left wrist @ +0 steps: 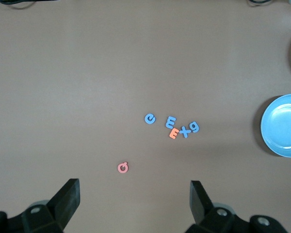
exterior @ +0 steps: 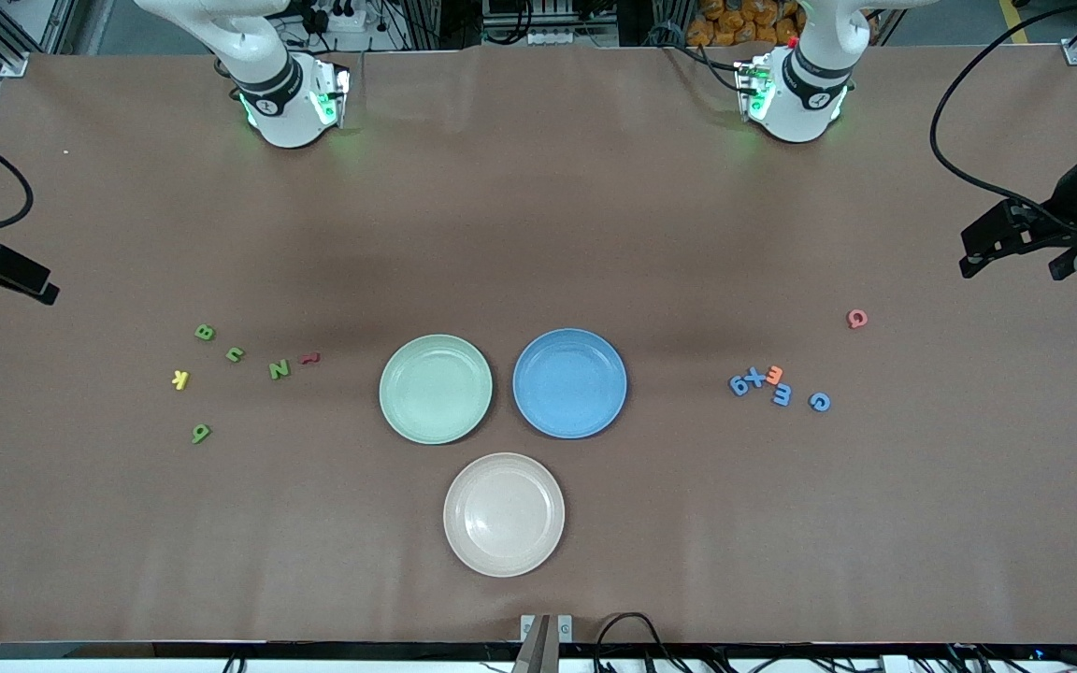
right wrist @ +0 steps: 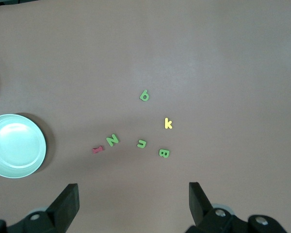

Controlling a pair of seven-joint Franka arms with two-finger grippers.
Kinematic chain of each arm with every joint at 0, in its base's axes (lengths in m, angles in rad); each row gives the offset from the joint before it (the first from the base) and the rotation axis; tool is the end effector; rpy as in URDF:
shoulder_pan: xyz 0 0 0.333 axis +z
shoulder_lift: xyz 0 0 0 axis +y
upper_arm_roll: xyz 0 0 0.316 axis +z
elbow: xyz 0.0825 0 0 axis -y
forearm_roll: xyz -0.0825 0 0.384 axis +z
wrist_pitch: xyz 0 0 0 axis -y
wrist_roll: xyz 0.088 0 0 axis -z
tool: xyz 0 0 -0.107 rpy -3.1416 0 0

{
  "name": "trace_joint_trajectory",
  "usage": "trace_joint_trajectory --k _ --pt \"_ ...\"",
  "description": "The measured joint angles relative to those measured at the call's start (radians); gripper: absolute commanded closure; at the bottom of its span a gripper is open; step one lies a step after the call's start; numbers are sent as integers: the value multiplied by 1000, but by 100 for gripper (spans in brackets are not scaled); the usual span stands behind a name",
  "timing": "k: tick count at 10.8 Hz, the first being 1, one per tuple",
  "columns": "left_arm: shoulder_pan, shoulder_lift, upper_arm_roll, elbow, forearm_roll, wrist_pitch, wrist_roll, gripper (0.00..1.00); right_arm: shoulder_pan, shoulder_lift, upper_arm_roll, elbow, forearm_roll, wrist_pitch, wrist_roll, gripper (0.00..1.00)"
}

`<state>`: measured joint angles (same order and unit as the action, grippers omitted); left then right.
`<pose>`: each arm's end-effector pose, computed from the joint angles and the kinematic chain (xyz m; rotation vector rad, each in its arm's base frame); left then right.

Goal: Sort letters by color into matching plates
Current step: 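Reach the right gripper to green letters while the left gripper reaches blue letters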

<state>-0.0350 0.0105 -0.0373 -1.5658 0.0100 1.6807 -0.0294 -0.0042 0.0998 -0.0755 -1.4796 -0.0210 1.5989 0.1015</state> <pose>0.5675 -0.0400 0.6313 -3.1323 0.0681 -0.1643 0.5864 -0.0467 0.6133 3.1005 -0.2804 0.0313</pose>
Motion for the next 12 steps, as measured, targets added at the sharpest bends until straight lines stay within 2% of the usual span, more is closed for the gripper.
trace_joint_trajectory --k 7,12 --pt "3 20 -1 -8 -35 -9 0 0 0 1 0 -8 0 17 0 0" --pt "-8 73 -12 -66 -37 -12 -1 0 0 16 1 -185 1 248 85 0"
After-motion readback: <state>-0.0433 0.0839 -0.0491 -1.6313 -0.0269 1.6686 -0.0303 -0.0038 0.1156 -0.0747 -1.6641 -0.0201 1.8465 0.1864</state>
